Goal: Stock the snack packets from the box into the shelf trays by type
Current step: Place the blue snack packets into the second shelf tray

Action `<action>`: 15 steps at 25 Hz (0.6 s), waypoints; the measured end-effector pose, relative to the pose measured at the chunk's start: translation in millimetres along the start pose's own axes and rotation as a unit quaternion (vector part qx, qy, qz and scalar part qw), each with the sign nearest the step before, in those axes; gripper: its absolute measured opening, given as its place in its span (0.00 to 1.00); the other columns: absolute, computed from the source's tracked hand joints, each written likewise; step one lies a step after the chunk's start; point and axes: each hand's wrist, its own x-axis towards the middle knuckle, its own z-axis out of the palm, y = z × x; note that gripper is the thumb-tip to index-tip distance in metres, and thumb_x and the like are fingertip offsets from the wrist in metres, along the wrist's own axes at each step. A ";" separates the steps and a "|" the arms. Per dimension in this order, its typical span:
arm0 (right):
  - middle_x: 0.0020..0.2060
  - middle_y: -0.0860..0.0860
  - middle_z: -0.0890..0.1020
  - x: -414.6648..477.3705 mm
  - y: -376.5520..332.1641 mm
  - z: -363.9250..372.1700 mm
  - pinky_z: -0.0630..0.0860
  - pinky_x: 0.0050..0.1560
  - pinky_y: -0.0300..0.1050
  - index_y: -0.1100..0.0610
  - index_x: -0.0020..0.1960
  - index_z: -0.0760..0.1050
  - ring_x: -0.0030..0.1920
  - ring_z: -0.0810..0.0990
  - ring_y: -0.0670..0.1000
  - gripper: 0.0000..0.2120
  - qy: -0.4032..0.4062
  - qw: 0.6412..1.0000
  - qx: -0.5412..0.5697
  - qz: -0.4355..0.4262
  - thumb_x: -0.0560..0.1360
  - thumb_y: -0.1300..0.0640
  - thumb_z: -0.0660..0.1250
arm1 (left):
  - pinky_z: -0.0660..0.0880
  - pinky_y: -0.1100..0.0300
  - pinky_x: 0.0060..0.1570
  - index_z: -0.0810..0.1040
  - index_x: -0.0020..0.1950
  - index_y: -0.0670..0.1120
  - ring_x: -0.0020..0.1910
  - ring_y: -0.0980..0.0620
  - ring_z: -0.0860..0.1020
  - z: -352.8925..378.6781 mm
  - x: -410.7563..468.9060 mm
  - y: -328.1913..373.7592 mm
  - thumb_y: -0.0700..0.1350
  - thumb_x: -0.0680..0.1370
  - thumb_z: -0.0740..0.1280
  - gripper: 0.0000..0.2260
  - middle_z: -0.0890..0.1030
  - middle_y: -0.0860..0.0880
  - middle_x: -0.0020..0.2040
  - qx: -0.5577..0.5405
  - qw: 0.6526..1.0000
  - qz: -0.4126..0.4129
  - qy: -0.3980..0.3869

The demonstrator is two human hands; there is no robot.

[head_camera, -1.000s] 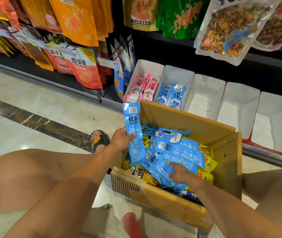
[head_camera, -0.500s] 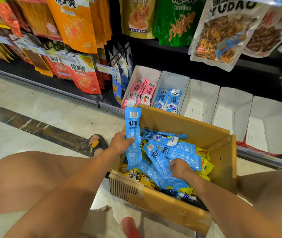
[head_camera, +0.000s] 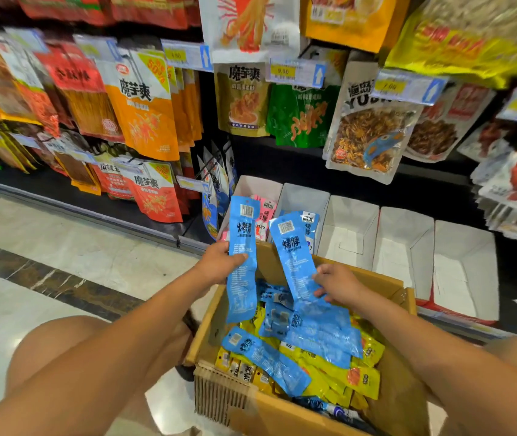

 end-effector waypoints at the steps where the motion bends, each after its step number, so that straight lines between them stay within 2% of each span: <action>1: 0.40 0.54 0.75 -2.1 -11.7 -10.1 0.68 0.31 0.45 0.56 0.43 0.69 0.35 0.83 0.49 0.09 0.004 1.000 0.014 -0.010 0.82 0.58 0.62 | 0.81 0.56 0.41 0.79 0.64 0.50 0.50 0.50 0.85 -3.1 0.1 12.9 0.46 0.83 0.67 0.09 0.85 0.49 0.55 0.004 1.000 0.007 -0.009; 6: 0.36 0.55 0.71 -8.8 -59.9 -51.2 0.69 0.33 0.45 0.57 0.43 0.68 0.35 0.77 0.51 0.10 0.016 0.996 0.067 -0.058 0.82 0.58 0.65 | 0.83 0.48 0.52 0.77 0.65 0.51 0.53 0.49 0.85 -7.1 10.7 59.9 0.49 0.83 0.66 0.10 0.85 0.50 0.56 0.021 0.998 0.042 -0.043; 8: 0.38 0.56 0.70 -8.3 -66.8 -58.1 0.69 0.33 0.43 0.58 0.45 0.68 0.37 0.75 0.52 0.09 0.022 0.993 0.099 -0.063 0.81 0.58 0.66 | 0.82 0.55 0.48 0.77 0.66 0.50 0.49 0.55 0.84 0.7 18.5 68.1 0.47 0.84 0.65 0.11 0.85 0.51 0.55 0.000 0.997 0.060 -0.047; 9: 0.39 0.56 0.71 -7.7 -66.7 -58.4 0.71 0.34 0.44 0.59 0.47 0.70 0.38 0.75 0.52 0.08 0.029 0.991 0.114 -0.064 0.80 0.57 0.67 | 0.80 0.61 0.42 0.77 0.65 0.49 0.44 0.61 0.83 6.9 21.1 71.2 0.45 0.84 0.64 0.10 0.84 0.52 0.52 -0.013 0.996 0.069 -0.051; 10: 0.41 0.56 0.72 -7.4 -65.9 -56.8 0.72 0.35 0.44 0.61 0.49 0.72 0.39 0.75 0.52 0.08 0.038 0.989 0.128 -0.061 0.80 0.57 0.68 | 0.79 0.63 0.36 0.77 0.64 0.50 0.38 0.65 0.81 13.8 26.1 72.0 0.43 0.85 0.63 0.09 0.83 0.53 0.48 -0.020 0.996 0.075 -0.050; 11: 0.42 0.56 0.74 -4.8 -64.0 -54.9 0.73 0.37 0.45 0.62 0.51 0.73 0.40 0.75 0.51 0.09 0.046 0.987 0.141 -0.057 0.79 0.56 0.69 | 0.80 0.62 0.37 0.76 0.63 0.52 0.36 0.66 0.80 21.3 31.4 74.5 0.41 0.85 0.62 0.09 0.82 0.53 0.48 -0.022 0.996 0.076 -0.047; 13: 0.41 0.53 0.77 -4.4 -62.4 -49.3 0.73 0.38 0.44 0.59 0.52 0.74 0.39 0.75 0.51 0.08 0.057 0.986 0.148 -0.054 0.78 0.56 0.70 | 0.82 0.49 0.52 0.75 0.63 0.55 0.47 0.62 0.82 35.5 44.4 75.6 0.41 0.85 0.62 0.11 0.83 0.52 0.55 -0.035 0.996 0.061 -0.051; 15: 0.39 0.51 0.78 -3.3 -58.7 -46.2 0.72 0.37 0.42 0.57 0.51 0.75 0.38 0.75 0.49 0.06 0.047 0.987 0.141 -0.063 0.78 0.57 0.71 | 0.79 0.44 0.62 0.77 0.60 0.59 0.56 0.52 0.83 48.9 56.3 76.5 0.43 0.85 0.63 0.11 0.83 0.52 0.60 -0.038 0.996 0.047 -0.061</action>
